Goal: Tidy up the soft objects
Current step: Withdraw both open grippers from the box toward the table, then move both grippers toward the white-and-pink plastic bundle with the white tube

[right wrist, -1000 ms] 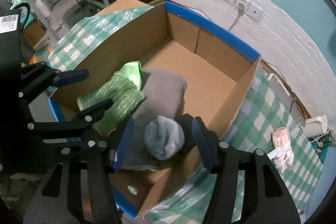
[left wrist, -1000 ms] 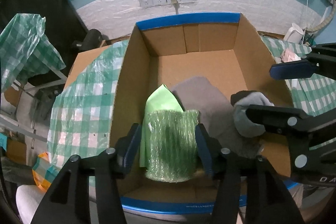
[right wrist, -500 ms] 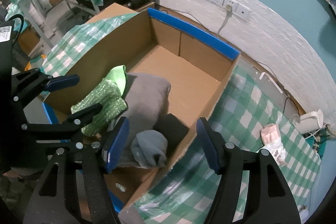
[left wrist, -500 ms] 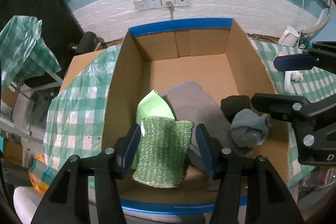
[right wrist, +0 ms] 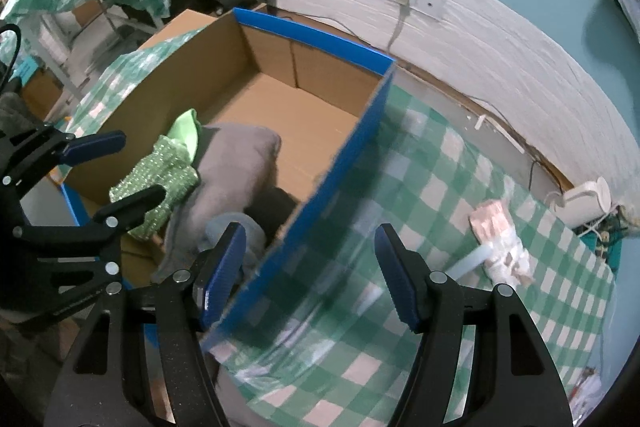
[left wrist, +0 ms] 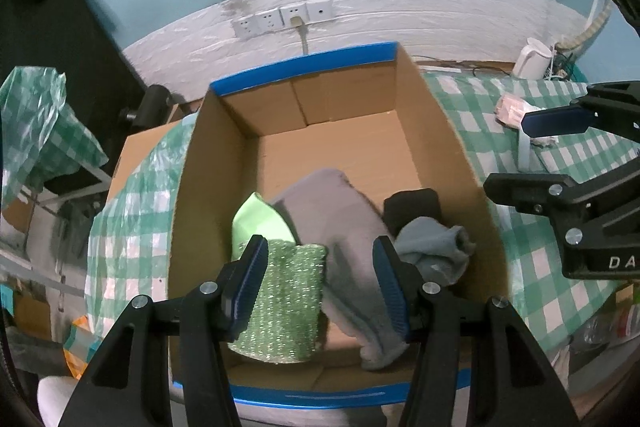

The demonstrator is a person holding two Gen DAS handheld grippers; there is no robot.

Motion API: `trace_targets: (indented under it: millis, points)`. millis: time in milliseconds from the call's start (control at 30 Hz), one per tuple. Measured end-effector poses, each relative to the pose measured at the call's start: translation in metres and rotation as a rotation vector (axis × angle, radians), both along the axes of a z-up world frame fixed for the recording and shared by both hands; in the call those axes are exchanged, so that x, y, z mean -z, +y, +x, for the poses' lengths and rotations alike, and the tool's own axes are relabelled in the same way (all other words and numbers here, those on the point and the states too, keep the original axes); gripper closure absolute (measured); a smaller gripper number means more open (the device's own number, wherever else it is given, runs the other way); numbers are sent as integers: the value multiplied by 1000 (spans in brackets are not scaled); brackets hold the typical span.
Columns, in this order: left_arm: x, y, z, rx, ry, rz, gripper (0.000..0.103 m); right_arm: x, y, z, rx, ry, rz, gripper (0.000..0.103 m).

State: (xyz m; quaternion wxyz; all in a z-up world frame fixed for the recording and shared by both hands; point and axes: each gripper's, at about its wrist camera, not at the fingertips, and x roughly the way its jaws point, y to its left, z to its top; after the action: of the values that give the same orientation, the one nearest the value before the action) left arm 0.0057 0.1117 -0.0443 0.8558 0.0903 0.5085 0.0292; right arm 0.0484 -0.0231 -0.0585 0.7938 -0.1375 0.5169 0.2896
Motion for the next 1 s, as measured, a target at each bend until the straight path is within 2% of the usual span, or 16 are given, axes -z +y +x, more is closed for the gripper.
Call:
trace_targets:
  millis: [467,600,1000]
  points:
    - [-2,-52,1,83,-5,27,47,-2,-45,2,79,7,25,35]
    - [-3,-68,2,106,-9,24,43,-2,-63,4,113,2,27,35]
    - [4,-105,3,149,19,11,42,13,-125,15,214,-5,-16,36]
